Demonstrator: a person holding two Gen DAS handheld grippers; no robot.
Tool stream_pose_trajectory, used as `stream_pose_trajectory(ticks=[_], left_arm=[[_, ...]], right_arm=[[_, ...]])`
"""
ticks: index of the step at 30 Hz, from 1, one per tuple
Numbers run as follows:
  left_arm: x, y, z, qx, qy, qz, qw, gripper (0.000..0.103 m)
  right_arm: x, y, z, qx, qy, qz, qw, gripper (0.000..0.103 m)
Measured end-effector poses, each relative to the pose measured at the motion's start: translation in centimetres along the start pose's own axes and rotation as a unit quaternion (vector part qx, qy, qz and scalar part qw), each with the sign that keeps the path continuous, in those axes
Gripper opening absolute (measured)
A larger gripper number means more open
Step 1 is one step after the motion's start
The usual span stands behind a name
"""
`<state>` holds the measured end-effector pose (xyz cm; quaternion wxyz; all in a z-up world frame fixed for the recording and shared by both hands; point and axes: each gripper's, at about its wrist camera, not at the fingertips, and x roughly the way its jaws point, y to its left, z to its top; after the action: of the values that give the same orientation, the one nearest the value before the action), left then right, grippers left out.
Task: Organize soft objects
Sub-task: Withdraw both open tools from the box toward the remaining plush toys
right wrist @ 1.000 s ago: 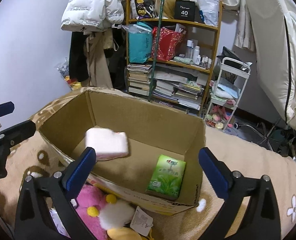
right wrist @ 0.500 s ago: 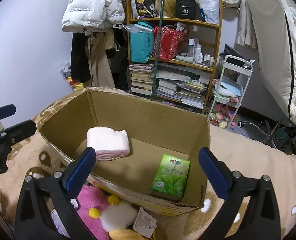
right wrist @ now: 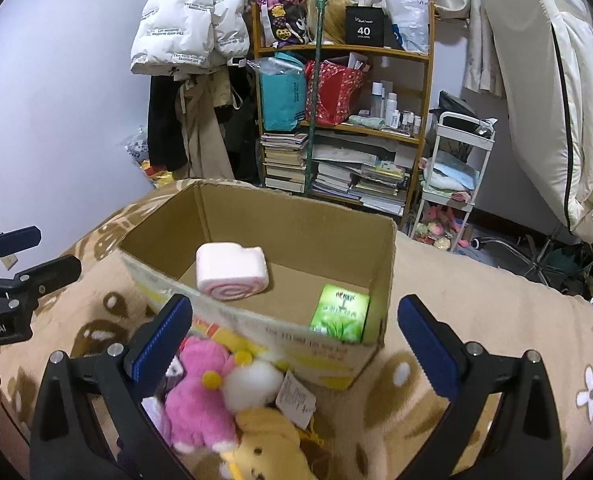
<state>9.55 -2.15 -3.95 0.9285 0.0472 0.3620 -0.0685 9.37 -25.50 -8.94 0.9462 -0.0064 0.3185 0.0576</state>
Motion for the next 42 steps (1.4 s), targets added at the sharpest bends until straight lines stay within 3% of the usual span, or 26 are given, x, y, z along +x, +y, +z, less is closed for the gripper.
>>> stream_pose_trajectory(ticks=[9,13,21,30,42], left_arm=[[-2.2,-0.1,-2.1,0.007,0.01,0.003,0.9999,0.091],[-2.6,0.0,-2.9,0.003,0.024,-0.013,0.9996,0.091],[-3.5,-0.1,-4.0,0.0,0.037,-0.014,0.9992,0.091],[-1.8,-0.4,-4.6,-0.01,0.073,-0.036,0.9966,0.091],[1.3,-1.5,-5.6,-0.026,0.138,-0.088,0.9862,0.091]], right_arm=[[-2.6,0.5,-1.7,0.018,0.008,0.016,1.0,0.103],[-3.8,0.7,-2.5,0.023,0.009,0.022,0.999,0.103],[-4.6,1.2,-3.4,0.019,0.028,0.012,0.999,0.103],[-3.6,0.6,-4.2,0.038,0.058,0.014,0.997,0.103],[-0.7,0.5,-5.2,0.045,0.119,0.005,0.992,0.103]])
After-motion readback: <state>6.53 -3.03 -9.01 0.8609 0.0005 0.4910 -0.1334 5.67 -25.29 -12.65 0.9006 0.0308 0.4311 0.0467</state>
